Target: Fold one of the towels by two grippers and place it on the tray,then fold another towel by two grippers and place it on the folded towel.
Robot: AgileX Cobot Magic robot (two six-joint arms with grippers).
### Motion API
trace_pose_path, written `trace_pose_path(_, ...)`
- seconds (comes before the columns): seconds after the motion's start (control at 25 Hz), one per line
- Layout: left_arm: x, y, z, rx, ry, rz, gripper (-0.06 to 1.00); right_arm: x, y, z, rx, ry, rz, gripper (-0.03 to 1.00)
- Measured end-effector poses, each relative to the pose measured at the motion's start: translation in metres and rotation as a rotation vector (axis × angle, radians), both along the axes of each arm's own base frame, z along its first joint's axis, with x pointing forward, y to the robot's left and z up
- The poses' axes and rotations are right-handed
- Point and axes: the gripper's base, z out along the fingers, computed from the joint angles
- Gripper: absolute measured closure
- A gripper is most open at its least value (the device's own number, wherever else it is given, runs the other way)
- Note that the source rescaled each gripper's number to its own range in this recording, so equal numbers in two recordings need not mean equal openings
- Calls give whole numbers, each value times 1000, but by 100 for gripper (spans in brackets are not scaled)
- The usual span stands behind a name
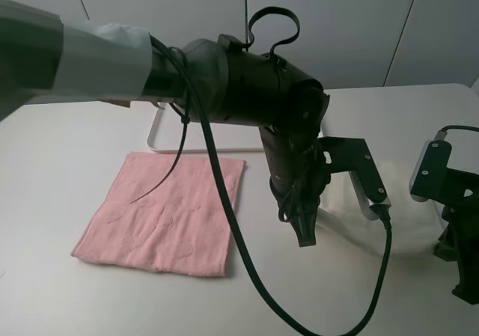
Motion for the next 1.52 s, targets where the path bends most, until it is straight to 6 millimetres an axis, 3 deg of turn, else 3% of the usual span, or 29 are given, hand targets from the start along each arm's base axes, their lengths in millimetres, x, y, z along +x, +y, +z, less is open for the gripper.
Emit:
trace_pose_path(0.24,28,3,20,-97,1,111,93,24,2,22,28,-79,-165,97)
trace_pose_path(0.44,42,7,26,-140,-10,164,93,32,0,27,36,-149,-271,97)
trace_pose_path(0.88,51,2,14,-183,-72,213,93,45,-8,33,39,-334,-497,97)
trace_pose_path(1.32,57,2,17,-205,-128,274,93,55,-8,30,69,-401,-558,97)
trace_pose_path(1.44,59,2,17,-212,-145,298,86,61,-9,21,53,-395,-582,93)
trace_pose_path(1.52,61,1,19,-236,-159,310,72,67,-8,16,55,-406,-592,82)
